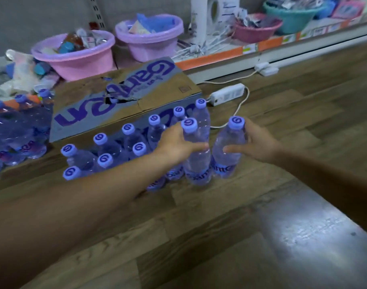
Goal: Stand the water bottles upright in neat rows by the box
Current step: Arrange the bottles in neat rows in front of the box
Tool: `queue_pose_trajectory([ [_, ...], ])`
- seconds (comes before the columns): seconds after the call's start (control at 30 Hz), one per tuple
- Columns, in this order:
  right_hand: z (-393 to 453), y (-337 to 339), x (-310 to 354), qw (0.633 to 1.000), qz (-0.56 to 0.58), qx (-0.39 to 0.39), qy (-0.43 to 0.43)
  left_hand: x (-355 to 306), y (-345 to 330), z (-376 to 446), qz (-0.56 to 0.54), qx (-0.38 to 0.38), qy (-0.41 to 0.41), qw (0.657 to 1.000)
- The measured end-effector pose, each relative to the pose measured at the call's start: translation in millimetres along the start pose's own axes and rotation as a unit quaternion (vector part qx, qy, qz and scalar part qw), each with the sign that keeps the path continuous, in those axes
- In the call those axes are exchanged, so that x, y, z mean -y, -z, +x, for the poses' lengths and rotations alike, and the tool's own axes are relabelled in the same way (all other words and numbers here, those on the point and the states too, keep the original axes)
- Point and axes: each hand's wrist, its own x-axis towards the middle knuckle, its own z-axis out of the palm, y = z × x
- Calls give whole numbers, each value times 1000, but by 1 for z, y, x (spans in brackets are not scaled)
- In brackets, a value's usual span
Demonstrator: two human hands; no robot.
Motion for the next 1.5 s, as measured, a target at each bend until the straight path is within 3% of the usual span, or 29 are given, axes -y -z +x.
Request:
queue_pose_trajectory([
  [0.27, 64, -12, -38, 998, 39, 29, 51, 6, -27, 77, 161, -36, 59, 984],
  [0.57, 94, -31, -68, 991, 117, 47, 33, 11, -34, 89, 280, 19, 35, 959],
  [0.87, 105, -36, -54, 989, 100, 97, 45, 16, -23, 90, 306, 29, 61, 950],
  [1.03, 105, -35, -52, 986, 117, 111, 42, 17, -23, 91, 310, 34, 35, 949],
  [1.27, 101, -43, -61, 979, 178, 102, 11, 19, -23, 87, 342, 24, 21, 939],
  [1.5, 96, -48, -55, 986, 145, 87, 2, 13, -27, 83, 345, 6, 47, 938],
])
